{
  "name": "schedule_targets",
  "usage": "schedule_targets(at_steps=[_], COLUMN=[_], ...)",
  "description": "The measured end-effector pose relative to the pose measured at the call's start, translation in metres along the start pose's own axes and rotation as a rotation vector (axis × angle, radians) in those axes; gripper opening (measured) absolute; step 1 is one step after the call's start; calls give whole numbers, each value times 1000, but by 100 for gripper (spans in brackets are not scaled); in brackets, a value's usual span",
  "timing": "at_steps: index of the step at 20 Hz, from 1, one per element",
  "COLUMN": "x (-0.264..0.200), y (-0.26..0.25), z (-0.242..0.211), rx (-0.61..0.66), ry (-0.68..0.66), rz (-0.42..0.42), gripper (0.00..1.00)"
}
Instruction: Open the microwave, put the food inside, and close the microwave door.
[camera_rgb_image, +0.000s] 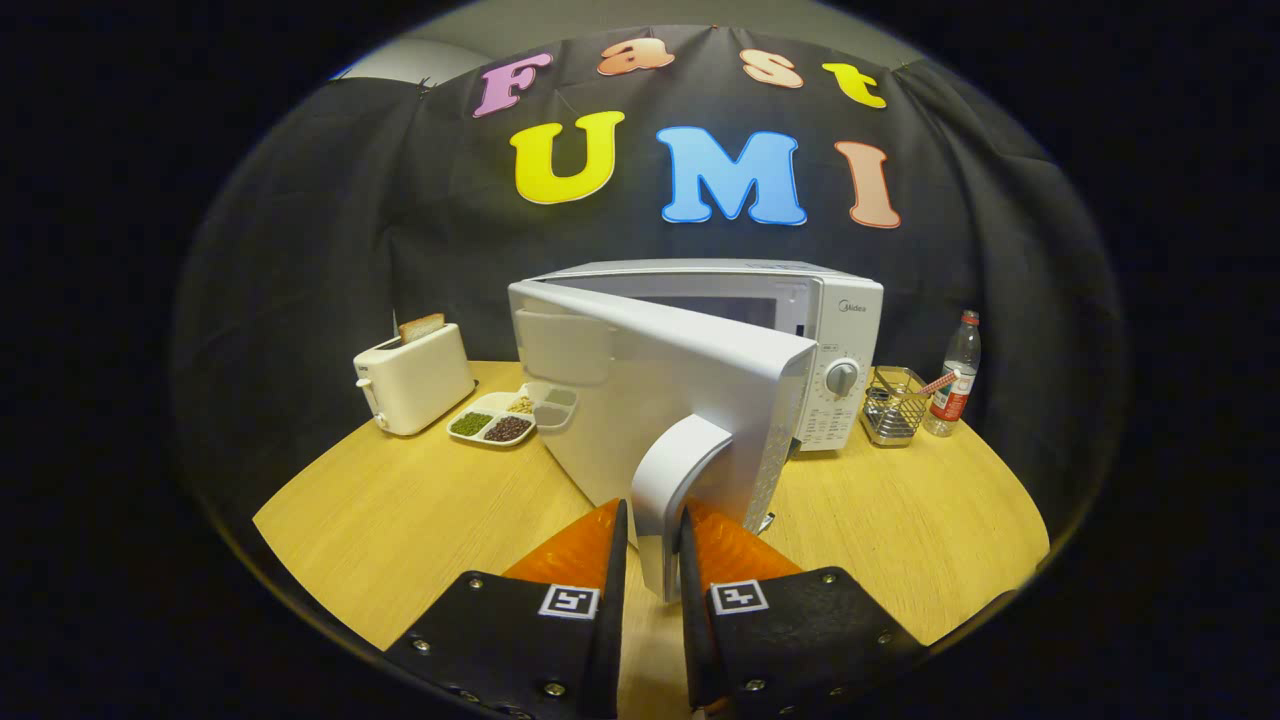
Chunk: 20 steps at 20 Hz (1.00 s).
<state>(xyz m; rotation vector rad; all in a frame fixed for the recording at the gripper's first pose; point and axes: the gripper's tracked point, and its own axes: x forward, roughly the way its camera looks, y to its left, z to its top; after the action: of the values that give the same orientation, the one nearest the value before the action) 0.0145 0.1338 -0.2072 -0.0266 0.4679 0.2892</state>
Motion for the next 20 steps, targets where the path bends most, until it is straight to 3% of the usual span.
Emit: schedule_targets(at_steps=[11, 17, 20], x=[-25, -32, -41], y=[95, 124, 143], z=[-24, -28, -31], rx=[-65, -93, -110], ry=[-3, 19, 34], rz=[80, 72, 111], gripper=[26, 27, 27])
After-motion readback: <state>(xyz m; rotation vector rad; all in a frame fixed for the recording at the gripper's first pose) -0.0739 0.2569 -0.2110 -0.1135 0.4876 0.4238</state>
